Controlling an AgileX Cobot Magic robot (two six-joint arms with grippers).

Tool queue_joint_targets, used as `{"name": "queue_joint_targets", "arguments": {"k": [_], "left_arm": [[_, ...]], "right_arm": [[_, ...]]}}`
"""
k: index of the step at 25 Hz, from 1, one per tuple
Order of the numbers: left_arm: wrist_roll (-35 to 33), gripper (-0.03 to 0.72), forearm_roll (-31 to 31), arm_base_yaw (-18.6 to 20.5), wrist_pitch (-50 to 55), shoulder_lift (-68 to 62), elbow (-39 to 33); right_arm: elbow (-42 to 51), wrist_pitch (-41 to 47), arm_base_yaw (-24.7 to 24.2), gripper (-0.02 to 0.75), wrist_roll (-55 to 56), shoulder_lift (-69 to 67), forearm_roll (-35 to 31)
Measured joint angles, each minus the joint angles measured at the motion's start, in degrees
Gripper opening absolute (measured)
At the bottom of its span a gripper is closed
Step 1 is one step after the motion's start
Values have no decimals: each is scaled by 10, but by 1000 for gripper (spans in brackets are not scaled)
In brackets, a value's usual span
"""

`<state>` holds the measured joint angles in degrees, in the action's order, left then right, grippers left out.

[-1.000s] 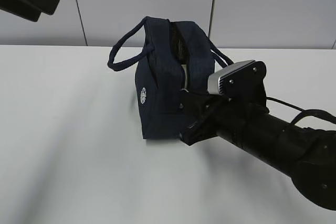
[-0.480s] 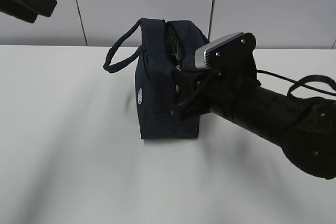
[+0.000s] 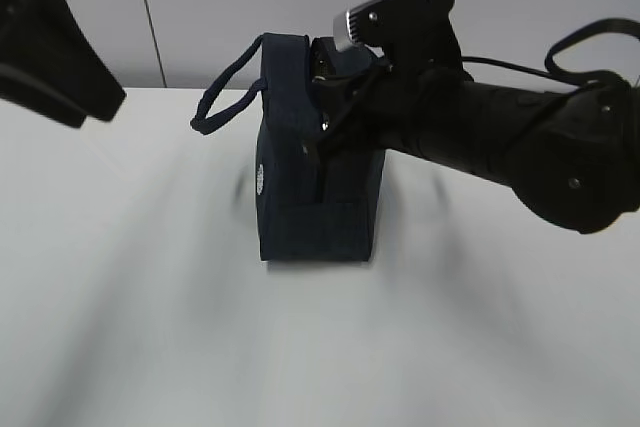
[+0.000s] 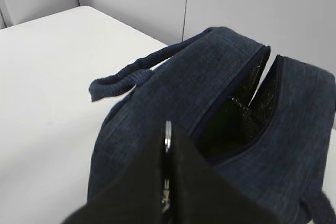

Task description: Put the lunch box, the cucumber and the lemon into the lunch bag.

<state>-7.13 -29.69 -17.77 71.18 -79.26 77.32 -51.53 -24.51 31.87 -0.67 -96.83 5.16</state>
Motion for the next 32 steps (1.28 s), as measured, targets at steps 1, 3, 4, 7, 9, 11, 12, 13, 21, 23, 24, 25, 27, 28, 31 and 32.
{"name": "queue_joint_targets", "arguments": {"k": [1, 3, 4, 7, 9, 11, 12, 13, 21, 23, 24, 25, 27, 28, 31, 32], "left_arm": [[-1, 239, 1, -6, 0, 0, -15], [-8, 241, 4, -18, 0, 0, -37], [-10, 246, 10, -23, -4, 0, -47], [-15, 273, 32, -42, -35, 0, -68], [-16, 298, 46, -56, -67, 0, -82], [-21, 312, 54, -68, -111, 0, -97], [-25, 315, 56, -74, -132, 0, -106], [-31, 318, 56, -80, -159, 0, -116], [-70, 321, 57, -115, -321, -42, -158], [-78, 322, 57, -123, -348, -68, -159], [-83, 323, 57, -130, -364, -80, -159], [-88, 328, 57, -134, -379, -93, -160], [-93, 350, 57, -145, -407, -117, -161], [-94, 368, 56, -149, -423, -126, -161], [-95, 426, 55, -160, -460, -142, -161], [-96, 438, 55, -162, -473, -144, -161]], "right_arm": [[-13, 14, 0, 0, 0, 0, 3], [-38, 44, 0, 0, -1, 0, 6], [-47, 55, 0, 0, -1, 0, 6], [-74, 89, 0, 0, -1, 0, 7], [-84, 103, 0, 0, -1, 0, 7], [-95, 115, 0, 0, -1, 0, 7], [-102, 125, 0, 0, -1, 0, 7], [-107, 135, 0, 0, -1, 0, 7], [-145, 207, 0, 0, -2, 0, 7], [-154, 223, 0, 0, -2, 0, 7], [-159, 234, 0, 0, -2, 0, 7], [-163, 239, 0, 0, -2, 0, 6], [-170, 254, 0, 0, -2, 0, 5], [-174, 261, 0, 0, -2, 0, 4], [-176, 276, 0, 0, -2, 0, 4], [-176, 277, 0, 0, -2, 0, 4]]}}
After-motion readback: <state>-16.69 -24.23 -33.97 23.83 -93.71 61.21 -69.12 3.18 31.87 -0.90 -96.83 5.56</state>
